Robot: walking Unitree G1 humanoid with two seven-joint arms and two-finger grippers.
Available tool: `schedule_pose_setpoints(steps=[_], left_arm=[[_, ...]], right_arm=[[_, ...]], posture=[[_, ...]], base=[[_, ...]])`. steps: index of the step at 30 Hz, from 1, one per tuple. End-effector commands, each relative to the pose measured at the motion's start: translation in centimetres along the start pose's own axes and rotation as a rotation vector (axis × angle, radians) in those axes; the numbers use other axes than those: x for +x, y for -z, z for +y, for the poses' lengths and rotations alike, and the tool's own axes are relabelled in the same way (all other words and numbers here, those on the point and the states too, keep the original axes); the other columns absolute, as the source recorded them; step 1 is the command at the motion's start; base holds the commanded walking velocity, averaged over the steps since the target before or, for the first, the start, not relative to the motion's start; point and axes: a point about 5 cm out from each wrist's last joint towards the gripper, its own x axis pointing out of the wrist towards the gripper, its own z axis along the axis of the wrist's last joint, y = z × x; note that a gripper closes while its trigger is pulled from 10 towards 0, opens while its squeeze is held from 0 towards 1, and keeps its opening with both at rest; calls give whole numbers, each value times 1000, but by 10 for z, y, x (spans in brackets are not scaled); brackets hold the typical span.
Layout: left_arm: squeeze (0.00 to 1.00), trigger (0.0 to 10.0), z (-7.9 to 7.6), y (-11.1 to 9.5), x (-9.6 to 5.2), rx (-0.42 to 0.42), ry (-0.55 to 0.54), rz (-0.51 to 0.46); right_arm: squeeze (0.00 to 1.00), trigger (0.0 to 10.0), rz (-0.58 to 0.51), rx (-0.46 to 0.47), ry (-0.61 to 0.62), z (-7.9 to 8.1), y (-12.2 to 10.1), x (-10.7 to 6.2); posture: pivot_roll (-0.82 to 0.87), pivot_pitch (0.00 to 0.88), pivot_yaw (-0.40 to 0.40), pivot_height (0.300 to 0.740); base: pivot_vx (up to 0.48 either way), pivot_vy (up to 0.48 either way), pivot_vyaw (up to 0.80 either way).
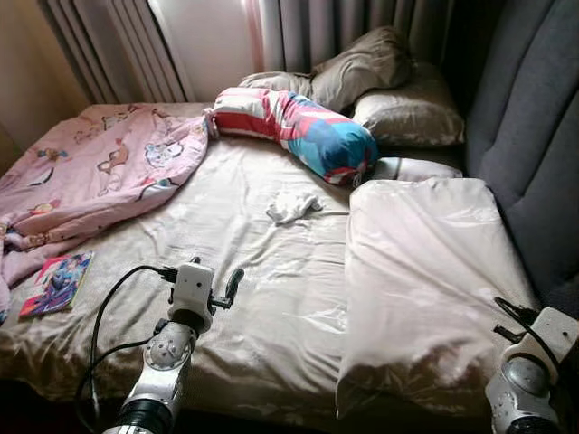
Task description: Clean up the room
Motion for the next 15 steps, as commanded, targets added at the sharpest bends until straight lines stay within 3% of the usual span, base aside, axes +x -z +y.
schedule_pose_setpoints(steps=[1, 2, 6, 15], left_arm=[[0, 10000, 1, 3, -1, 13, 0, 21], [0, 10000, 1, 2, -1, 13, -1, 20], [0, 10000, 2, 2, -1, 11, -6, 18], [0, 10000, 1, 2, 0, 5, -12, 13]], right_arm=[[153, 10000, 50, 2, -60, 12, 16, -8], [1000, 10000, 36, -6, -76, 14, 15, -9], [1000, 10000, 0, -30, -162, 25, 11, -11], [1000, 10000, -111, -69, -206, 30, -2, -11]], posture=[[23, 113, 68, 635], [22, 113, 68, 635], [21, 113, 65, 635], [17, 111, 59, 635]], base=[[0, 0, 0], [0, 0, 0], [0, 0, 0], [0, 0, 0]])
